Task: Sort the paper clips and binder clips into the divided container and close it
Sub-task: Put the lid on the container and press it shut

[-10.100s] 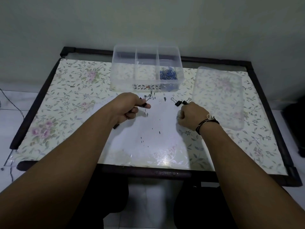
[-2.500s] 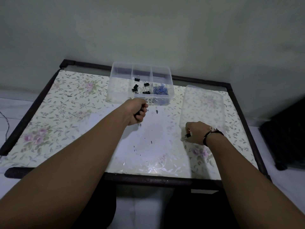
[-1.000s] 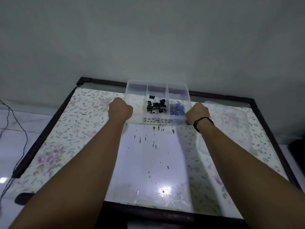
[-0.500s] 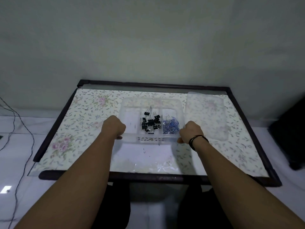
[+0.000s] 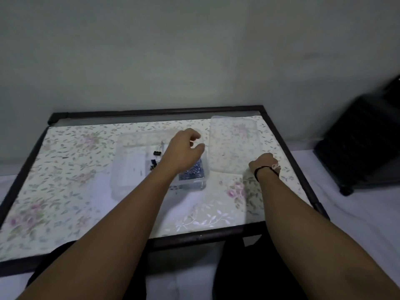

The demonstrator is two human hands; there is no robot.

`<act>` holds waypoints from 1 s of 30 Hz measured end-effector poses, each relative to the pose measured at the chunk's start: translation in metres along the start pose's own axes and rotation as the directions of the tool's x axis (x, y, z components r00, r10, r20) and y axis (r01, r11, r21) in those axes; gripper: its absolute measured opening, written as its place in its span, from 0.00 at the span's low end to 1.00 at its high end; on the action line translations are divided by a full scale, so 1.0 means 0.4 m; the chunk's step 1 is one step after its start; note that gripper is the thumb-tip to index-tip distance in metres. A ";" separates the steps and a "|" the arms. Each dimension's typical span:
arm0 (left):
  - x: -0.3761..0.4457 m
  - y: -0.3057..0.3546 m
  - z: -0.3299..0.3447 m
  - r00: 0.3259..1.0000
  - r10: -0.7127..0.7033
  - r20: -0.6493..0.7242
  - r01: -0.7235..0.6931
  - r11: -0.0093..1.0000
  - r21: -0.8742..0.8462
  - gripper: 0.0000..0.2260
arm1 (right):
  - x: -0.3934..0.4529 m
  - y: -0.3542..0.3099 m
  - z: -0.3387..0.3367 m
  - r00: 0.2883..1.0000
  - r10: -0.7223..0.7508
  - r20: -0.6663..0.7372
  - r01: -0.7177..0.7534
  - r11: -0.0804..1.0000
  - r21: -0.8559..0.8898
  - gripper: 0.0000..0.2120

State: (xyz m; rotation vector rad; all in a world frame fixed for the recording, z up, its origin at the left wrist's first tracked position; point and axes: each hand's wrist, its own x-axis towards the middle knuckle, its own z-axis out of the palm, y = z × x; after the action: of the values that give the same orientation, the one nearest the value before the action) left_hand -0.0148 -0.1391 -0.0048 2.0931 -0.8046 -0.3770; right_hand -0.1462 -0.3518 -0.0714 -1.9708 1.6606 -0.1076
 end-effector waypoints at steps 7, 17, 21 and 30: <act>0.047 0.032 0.086 0.993 0.013 0.115 -0.004 0.997 -0.078 0.12 | 0.066 0.026 0.015 0.994 0.097 -0.056 -0.093 0.993 0.076 0.06; 0.050 0.000 0.054 0.987 -0.054 0.154 0.079 0.984 -0.159 0.09 | 0.062 0.001 -0.115 0.996 0.066 -0.057 -0.033 0.893 0.449 0.12; 0.050 0.006 0.014 0.977 -0.171 0.126 0.205 0.914 -0.351 0.10 | 0.037 -0.034 -0.182 0.997 0.000 0.073 -0.065 0.476 0.877 0.08; 0.069 -0.106 -0.259 0.787 -0.594 0.166 0.322 0.166 -0.932 0.34 | -0.026 -0.155 -0.104 0.855 -0.431 0.290 -0.012 0.542 0.841 0.06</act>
State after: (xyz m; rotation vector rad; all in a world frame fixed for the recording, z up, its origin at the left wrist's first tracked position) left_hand 0.0770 -0.0760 0.0240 1.0910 0.3181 -0.6993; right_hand -0.1105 -0.3518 -0.0050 -1.2797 0.7665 -0.3951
